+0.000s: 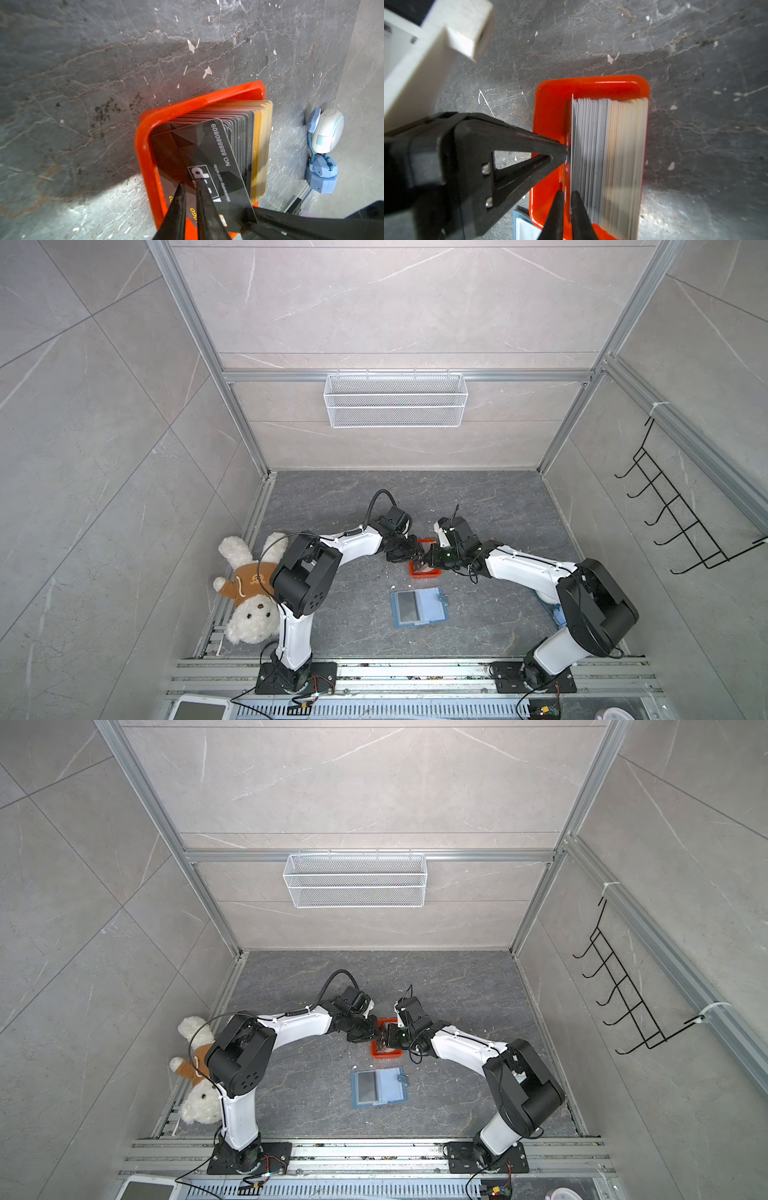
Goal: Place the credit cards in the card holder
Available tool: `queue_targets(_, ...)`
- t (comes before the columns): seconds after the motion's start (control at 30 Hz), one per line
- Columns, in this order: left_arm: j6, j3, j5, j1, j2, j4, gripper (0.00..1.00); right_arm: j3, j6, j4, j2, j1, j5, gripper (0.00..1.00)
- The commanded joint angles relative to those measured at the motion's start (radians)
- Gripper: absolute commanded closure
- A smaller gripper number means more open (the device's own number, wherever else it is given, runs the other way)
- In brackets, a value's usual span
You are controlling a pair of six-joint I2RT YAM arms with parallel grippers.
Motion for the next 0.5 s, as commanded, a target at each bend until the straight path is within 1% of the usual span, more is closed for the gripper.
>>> queue_targets(0.0, -0.005, -0.012, 0.004, 0.002, 0.017, -0.007, 0.84, 0.020, -0.002, 0.007, 0.015, 0.009, 0.006, 0.89)
queue_targets(0.17, -0.008, -0.015, 0.000, 0.002, -0.008, -0.010, 0.84, 0.011, -0.004, 0.007, -0.006, 0.009, 0.013, 0.94)
queue_targets(0.33, -0.007, -0.023, 0.002, 0.001, -0.057, -0.009, 0.84, -0.005, -0.002, 0.002, -0.041, 0.007, 0.018, 0.95)
queue_targets(0.47, -0.011, -0.074, 0.027, 0.001, -0.136, 0.039, 0.82, -0.036, 0.010, -0.001, -0.098, 0.009, 0.012, 0.95)
